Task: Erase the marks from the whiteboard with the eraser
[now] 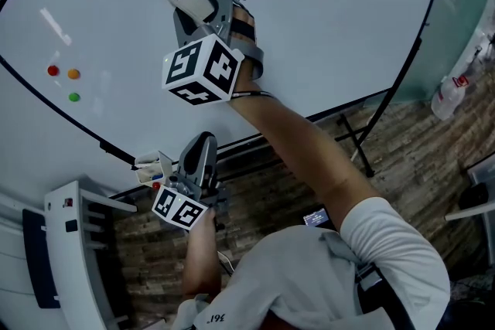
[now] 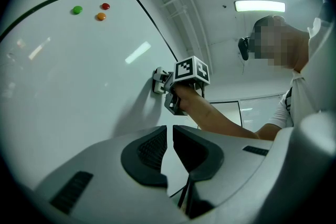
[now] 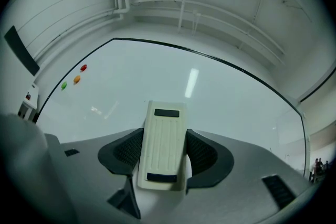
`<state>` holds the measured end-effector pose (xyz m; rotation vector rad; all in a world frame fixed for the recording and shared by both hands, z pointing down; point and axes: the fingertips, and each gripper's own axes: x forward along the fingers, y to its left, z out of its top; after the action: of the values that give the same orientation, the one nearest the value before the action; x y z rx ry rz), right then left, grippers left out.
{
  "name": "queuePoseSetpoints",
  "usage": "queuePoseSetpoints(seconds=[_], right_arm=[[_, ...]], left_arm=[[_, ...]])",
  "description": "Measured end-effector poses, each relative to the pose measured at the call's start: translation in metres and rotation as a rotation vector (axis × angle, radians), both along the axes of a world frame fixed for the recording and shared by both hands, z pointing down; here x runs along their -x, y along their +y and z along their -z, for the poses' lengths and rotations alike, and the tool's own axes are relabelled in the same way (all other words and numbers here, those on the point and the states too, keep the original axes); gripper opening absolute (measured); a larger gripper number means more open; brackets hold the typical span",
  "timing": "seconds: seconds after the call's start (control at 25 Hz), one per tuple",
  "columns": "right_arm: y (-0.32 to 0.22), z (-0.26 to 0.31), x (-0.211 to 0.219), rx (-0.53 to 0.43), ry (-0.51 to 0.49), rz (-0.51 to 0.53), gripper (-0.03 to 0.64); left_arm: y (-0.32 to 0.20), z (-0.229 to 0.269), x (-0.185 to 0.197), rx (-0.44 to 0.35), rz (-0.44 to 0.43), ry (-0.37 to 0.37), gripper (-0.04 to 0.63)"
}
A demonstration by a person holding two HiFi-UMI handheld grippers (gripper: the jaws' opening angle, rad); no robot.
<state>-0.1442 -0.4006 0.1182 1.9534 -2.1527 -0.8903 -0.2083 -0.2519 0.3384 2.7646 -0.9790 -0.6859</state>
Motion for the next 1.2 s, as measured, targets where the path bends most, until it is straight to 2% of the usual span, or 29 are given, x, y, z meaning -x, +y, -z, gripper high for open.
queuePoseSetpoints(seconds=[0.8, 1.2], right_arm=[[-0.004, -0.003, -0.085, 0.002, -0.006, -0.079, 0.273], [-0.001, -0.004, -0.114, 0.009, 0.006, -0.089, 0.273]], left_arm=[[-0.006, 0.003, -0.052, 0.003, -0.059, -0.031, 0.026], [-0.009, 0.005, -0.077, 0.001, -0.086, -0.043, 0.026]])
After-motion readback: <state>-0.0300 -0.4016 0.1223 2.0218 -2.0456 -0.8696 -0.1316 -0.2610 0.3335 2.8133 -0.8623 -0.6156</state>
